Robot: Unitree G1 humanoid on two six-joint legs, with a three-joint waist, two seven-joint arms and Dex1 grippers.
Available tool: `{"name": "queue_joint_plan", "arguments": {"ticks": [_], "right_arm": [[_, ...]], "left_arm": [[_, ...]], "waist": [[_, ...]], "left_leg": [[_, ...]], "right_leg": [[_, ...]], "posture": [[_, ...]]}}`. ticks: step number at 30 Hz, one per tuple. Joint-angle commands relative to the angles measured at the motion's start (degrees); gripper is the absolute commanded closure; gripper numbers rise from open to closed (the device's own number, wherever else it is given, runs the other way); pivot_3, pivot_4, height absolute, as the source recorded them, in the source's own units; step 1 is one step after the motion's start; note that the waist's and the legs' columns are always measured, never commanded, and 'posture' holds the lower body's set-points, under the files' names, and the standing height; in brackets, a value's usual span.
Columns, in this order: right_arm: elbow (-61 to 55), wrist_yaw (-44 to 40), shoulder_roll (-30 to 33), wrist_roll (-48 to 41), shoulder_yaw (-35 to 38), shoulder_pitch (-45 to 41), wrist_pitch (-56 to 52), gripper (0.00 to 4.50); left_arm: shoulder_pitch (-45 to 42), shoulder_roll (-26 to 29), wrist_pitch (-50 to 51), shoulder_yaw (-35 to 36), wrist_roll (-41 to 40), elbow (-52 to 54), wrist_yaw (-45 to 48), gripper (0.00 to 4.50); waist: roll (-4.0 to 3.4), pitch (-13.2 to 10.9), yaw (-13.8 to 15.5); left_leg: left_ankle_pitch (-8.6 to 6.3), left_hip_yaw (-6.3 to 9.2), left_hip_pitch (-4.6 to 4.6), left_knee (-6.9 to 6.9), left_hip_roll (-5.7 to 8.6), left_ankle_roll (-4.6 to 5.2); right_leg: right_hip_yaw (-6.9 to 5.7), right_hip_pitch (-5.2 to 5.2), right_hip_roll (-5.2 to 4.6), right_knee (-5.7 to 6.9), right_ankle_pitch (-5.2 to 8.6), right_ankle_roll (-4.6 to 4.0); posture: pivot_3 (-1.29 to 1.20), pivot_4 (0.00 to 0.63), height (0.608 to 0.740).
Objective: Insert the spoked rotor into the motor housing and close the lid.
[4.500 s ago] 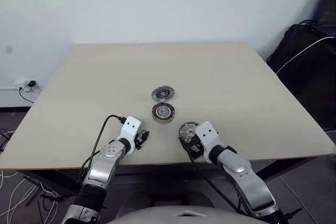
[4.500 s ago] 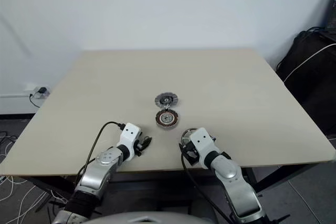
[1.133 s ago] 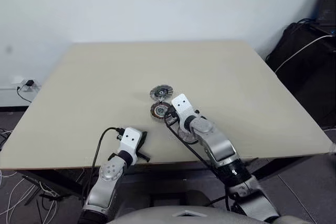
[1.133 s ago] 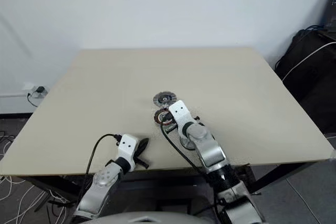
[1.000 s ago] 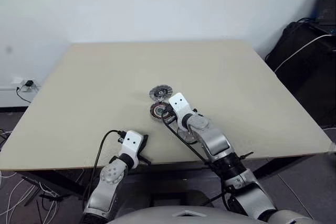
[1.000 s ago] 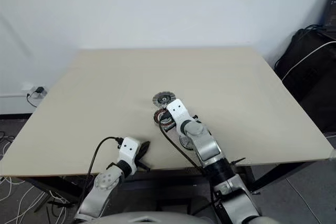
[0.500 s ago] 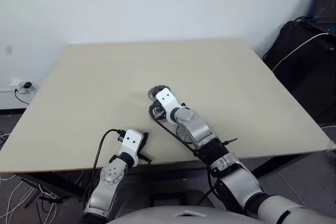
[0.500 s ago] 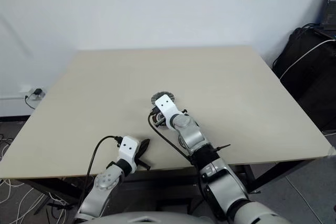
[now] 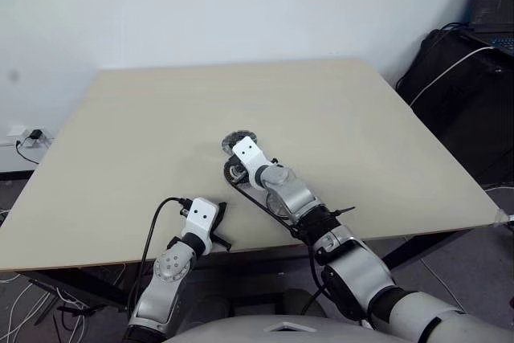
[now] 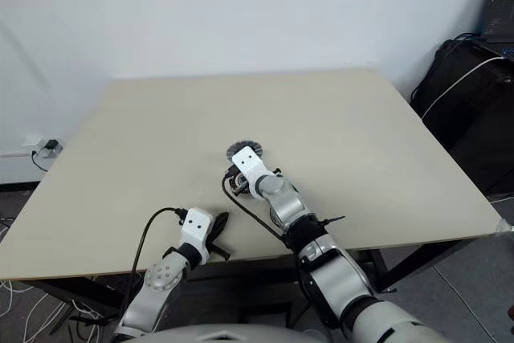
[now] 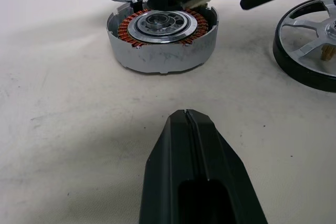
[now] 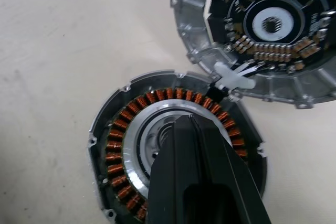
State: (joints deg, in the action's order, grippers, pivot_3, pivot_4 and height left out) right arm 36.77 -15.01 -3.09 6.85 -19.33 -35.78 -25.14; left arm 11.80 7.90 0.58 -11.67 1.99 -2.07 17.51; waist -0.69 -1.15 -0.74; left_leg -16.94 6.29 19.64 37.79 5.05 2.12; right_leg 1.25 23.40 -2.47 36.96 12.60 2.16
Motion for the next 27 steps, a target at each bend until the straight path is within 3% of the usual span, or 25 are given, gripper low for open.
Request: {"name": "queue_joint_plan", "arguments": {"ticks": [1,27], "right_arm": [[-0.2,-0.5,-0.5,0.6,0.2,-1.5,1.2,4.48],[-6.6,0.3,2.0,4.5,-0.2,1.0,0.7,4.48]], "left_arm": [[-0.7,-0.2,-0.3,0.6,-0.7,0.8,-0.2,4.50],[-1.6,0.4,0.6,0.0,-0.8,0.4,0.5,4.50]], "waist": [[0.00,0.0,0.0],[-0.17,0.1,0.0]], "left_leg": [[0.00,0.00,0.00,0.00,0.00,0.00],[0.01,0.01,0.00,-0.01,0.00,-0.02]], "right_leg": [[0.00,0.00,0.00,0.00,0.00,0.00],[0.01,0.01,0.00,0.01,0.00,0.00]], "posture": [[0.00,0.000,0.740],[0.00,0.000,0.740]]}}
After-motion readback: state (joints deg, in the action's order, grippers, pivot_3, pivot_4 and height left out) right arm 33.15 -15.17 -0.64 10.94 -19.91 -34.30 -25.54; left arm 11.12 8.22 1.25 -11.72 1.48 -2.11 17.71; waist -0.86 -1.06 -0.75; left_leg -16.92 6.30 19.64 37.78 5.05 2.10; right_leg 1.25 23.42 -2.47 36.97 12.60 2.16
